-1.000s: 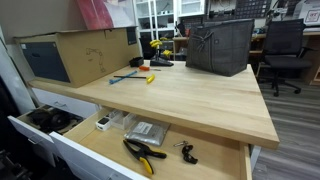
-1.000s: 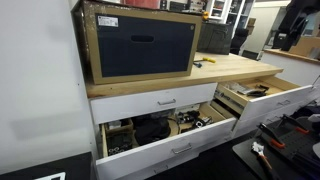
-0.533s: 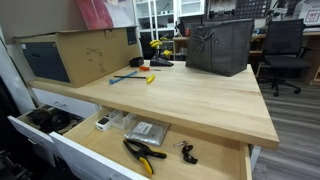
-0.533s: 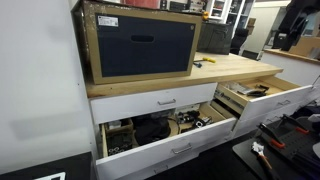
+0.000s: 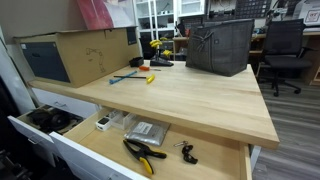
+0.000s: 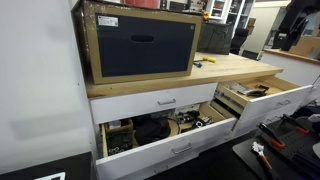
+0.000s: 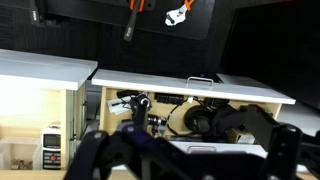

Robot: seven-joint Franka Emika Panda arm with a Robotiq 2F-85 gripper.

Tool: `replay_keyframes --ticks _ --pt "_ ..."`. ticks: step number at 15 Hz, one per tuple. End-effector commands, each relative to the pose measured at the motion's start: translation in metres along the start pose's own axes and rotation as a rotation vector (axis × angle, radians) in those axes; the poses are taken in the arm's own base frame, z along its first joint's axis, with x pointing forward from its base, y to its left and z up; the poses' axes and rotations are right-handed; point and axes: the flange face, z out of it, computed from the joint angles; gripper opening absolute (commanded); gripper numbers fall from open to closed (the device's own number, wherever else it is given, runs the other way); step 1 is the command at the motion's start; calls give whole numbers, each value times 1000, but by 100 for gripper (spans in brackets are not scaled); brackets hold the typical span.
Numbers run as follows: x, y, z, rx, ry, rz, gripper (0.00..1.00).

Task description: Close the top right drawer

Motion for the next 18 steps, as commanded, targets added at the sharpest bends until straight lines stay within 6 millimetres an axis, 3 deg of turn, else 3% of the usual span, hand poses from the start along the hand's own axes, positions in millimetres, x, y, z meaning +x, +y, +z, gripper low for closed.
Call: replay_keyframes --ticks 1,15,16,17,18 --pt "0 0 -1 0 -1 0 100" --pt "11 9 -2 -70 75 366 100" --pt "-10 68 25 -55 62 371 100" --pt "-8 79 25 -68 60 389 100" --pt "-6 105 28 -78 47 423 100"
